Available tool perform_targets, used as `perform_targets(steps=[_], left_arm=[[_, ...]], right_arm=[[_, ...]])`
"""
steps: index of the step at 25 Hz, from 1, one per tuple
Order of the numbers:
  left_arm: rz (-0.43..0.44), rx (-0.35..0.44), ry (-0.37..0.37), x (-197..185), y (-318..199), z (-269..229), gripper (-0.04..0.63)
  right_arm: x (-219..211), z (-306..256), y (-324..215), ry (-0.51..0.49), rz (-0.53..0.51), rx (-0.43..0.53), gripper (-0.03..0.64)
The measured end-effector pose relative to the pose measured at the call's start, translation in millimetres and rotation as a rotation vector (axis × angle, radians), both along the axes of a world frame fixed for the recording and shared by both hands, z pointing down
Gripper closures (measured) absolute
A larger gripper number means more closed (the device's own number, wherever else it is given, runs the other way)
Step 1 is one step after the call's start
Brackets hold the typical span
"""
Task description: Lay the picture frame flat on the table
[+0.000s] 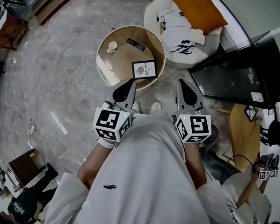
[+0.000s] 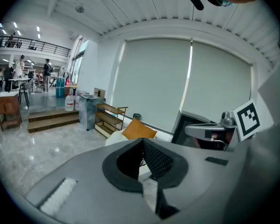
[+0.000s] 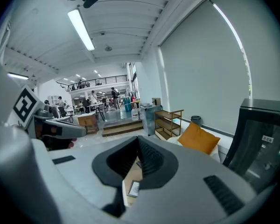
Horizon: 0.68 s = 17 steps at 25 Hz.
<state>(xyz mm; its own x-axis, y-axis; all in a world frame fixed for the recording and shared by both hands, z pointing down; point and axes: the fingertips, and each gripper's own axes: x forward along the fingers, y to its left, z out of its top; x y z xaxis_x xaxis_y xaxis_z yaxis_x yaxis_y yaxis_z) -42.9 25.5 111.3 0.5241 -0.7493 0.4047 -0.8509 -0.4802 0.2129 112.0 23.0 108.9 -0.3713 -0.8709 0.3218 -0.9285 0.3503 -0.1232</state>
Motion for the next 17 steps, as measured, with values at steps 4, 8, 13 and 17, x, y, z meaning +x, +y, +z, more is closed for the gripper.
perform_targets(steps=[4,8,13,17], left_arm=[[0.001,-0.003,0.001,3.8,2.3,0.6,0.592],[0.006,-0.001,0.001,5.6,-1.1,-2.8,0.592],[0.006,-0.001,0.001,5.1,-2.2,-3.7,0.592],[0.005,-0.002,0.002,3.6,-2.6,-3.3,0.592]], right_arm=[[1.7,1.1,1.3,-0.004,-0.003,-0.003,0.612],[2.3,1.1,-1.3,-0.001,-0.002,-0.005,0.612],[3.0,2.3,-0.9,0.006,0.001,-0.007,0.612],[2.5,1.2,-1.4,0.008,0.003,-0.003,0.612]])
